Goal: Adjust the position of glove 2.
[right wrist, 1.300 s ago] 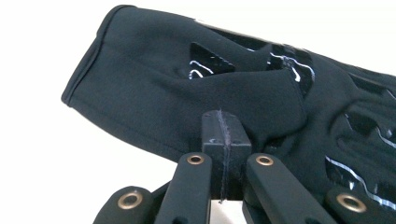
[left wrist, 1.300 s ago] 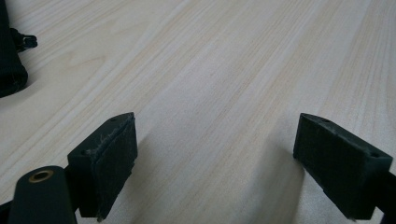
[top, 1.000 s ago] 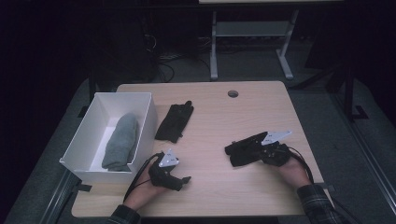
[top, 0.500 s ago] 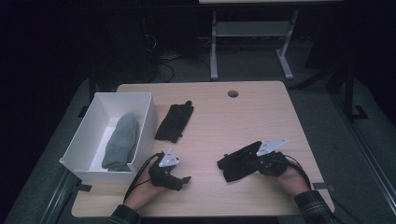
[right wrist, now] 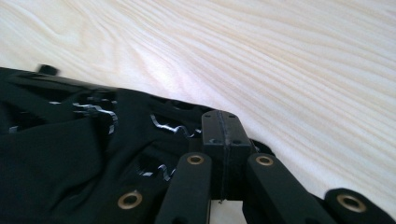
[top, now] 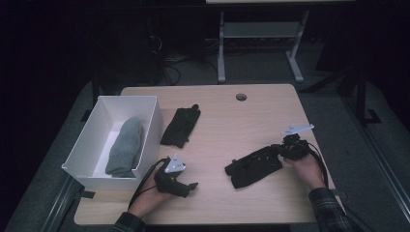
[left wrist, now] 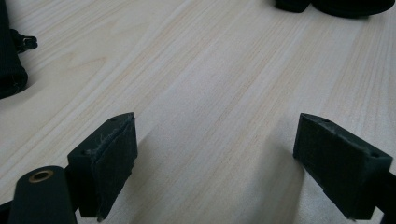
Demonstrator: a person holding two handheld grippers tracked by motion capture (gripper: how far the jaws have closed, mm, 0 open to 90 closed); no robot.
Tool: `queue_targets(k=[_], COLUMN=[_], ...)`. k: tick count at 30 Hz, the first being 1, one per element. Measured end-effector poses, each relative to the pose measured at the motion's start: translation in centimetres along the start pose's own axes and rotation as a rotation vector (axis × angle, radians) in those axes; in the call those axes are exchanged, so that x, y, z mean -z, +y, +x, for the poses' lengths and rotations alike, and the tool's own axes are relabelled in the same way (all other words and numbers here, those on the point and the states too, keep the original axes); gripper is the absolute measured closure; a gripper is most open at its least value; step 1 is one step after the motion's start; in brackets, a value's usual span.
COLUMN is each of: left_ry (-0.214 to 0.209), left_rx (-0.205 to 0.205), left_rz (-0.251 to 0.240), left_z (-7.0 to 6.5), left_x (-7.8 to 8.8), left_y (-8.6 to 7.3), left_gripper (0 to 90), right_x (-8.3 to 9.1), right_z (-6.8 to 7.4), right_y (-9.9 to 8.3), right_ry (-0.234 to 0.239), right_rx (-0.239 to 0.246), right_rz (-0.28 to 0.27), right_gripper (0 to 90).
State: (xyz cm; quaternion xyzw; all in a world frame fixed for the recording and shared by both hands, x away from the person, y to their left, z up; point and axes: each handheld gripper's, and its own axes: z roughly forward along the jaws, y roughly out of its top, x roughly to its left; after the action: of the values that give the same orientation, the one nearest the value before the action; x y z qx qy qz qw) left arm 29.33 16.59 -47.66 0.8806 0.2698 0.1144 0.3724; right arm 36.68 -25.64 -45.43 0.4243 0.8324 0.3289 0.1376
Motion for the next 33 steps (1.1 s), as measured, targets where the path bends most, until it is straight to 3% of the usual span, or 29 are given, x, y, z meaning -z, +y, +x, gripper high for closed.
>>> queue_targets(k=[8,19,27,33], left_ry=[0.000,0.000,0.000,0.001], left_rx=[-0.001,-0.001,-0.001,0.001], left_rz=[0.001,0.001,0.001,0.000], left_z=[0.0,0.0,0.0,0.0], left_x=[0.0,0.0,0.0,0.0], left_y=[0.0,0.0,0.0,0.0], left_gripper=[13.0,13.0,13.0,13.0], right_x=[-2.0,-5.3,-6.4,-6.6], right_z=[0.5,4.4,7.1,8.3], right_y=[1.5,4.7,5.6,5.6], right_ry=[0.023,0.136,0.213,0.266], right_rx=[0.045,0.152,0.238,0.264], right_rz=[0.014,0.008,0.002,-0.010], right_gripper=[90.0,90.0,90.0,90.0])
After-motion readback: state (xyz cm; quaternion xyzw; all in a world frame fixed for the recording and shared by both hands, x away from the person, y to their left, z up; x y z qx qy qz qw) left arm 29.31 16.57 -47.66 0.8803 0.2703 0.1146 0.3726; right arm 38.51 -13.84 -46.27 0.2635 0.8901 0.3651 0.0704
